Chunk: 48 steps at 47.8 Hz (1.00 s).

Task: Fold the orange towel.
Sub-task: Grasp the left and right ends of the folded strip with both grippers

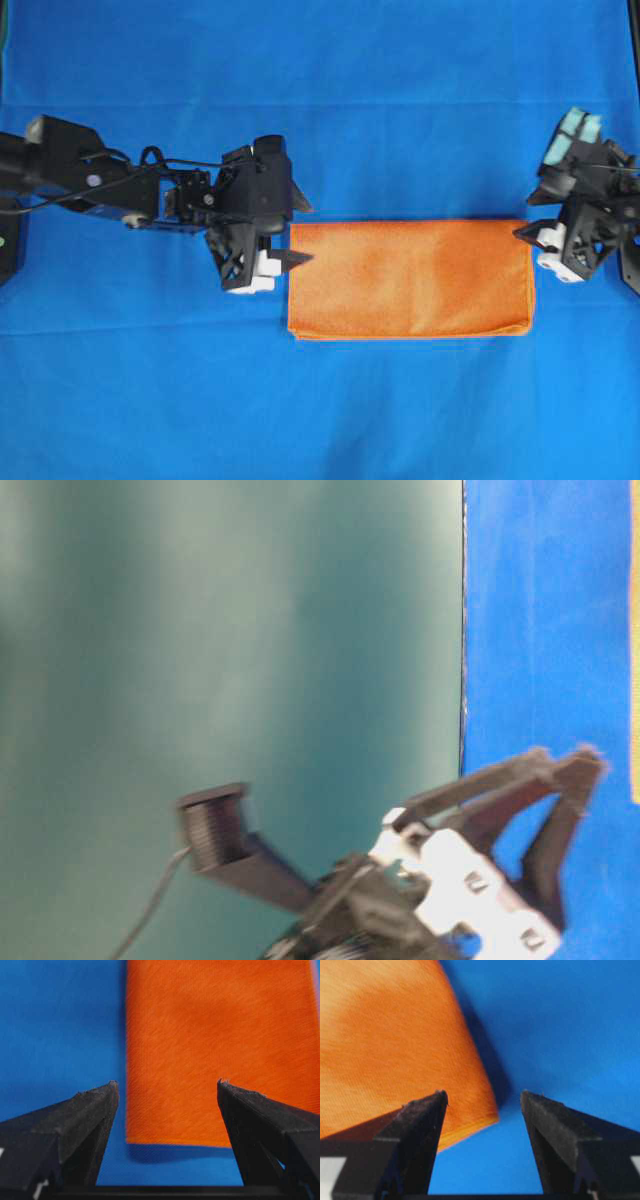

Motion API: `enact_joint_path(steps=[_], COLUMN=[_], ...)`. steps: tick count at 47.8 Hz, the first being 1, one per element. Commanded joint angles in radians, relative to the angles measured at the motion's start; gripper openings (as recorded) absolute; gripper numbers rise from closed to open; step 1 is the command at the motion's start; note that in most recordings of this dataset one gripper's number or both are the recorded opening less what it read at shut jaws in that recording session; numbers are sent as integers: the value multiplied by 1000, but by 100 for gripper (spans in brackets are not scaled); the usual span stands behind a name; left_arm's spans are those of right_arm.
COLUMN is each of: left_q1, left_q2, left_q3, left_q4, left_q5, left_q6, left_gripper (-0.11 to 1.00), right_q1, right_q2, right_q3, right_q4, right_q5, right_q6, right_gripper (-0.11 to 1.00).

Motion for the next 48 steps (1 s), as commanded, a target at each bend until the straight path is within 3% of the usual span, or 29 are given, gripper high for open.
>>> enact_joint_path(steps=[1,19,27,32,40,43,48], left_q1=[17,26,26,25,26,25,25], left_q2=[15,104,104,107,117,117,117], left_q3=[-17,-17,-17,-17,-18,-20,-23], left_q4=[2,2,2,2,2,2,2], left_q5=[-25,-32,-34,-31,-28,-26,-23], left_q6=[0,0,-15,-17,-18,-18,-17], left_gripper=[73,72,62,43,9,1,1], right_q1=[-25,-29,-28,-28,-28,-28,-28], right_q2=[63,166,166,166,164,164,164], right_q3=[-5,-3,-2,-2,5,5,5], right_q4=[-11,-9,-11,-11,-11,-11,-11], right_q5=[-37,-101,-101,-103,-138,-149,-150], right_q6=[-2,-2,-2,-3,-6,-8,-9], right_gripper=[63,62,61,48,3,2,2])
